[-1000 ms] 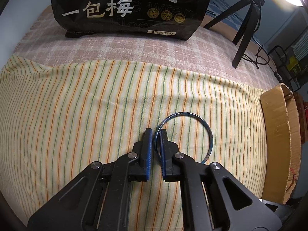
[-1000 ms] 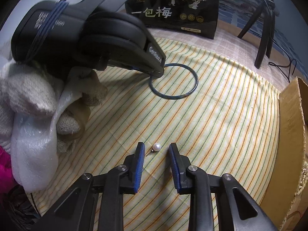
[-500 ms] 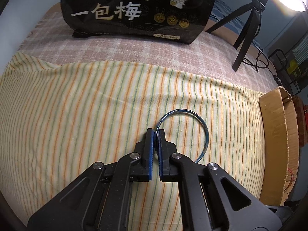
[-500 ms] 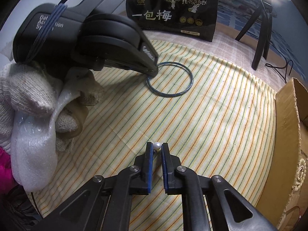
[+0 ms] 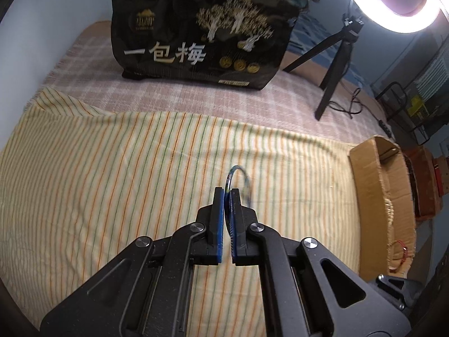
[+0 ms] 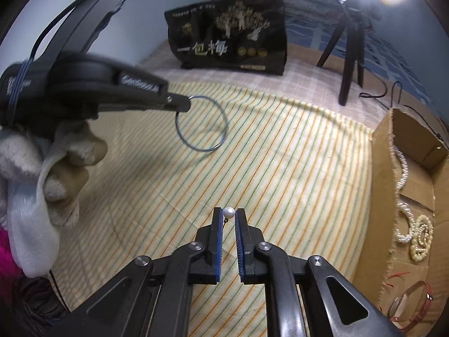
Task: Organize jewelry
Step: 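Carry the bangle and pearl bead over the cardboard box with both tools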
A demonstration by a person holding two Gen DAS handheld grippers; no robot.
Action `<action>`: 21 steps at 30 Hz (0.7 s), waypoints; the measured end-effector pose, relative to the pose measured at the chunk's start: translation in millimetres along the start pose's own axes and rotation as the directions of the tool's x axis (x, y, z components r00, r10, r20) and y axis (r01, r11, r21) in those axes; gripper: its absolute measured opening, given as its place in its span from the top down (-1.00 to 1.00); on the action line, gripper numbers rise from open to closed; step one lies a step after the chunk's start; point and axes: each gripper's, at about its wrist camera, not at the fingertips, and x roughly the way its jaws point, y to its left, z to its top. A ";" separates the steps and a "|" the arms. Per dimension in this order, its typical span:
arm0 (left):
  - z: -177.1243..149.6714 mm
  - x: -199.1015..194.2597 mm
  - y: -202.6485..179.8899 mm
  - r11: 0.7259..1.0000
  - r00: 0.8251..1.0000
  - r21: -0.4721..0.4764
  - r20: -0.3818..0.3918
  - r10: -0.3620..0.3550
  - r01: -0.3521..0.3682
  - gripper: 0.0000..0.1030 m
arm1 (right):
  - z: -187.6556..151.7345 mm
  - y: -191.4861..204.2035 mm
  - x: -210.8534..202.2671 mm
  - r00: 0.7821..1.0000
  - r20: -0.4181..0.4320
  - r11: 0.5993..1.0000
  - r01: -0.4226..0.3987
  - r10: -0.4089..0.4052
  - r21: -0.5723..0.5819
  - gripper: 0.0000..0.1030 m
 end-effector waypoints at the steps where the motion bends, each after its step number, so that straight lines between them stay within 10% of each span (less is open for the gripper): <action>1: -0.4 -3.0 -1.4 1.000 1.000 0.002 0.003 -0.005 0.005 0.97 | 0.7 -0.1 -5.6 1.000 0.011 1.000 -0.001 0.001 0.007 0.88; 21: -41.2 -93.0 -70.6 0.978 0.978 0.120 0.102 -0.182 0.169 0.98 | -13.7 -45.6 -95.7 0.984 0.165 0.988 0.035 -0.060 0.150 0.88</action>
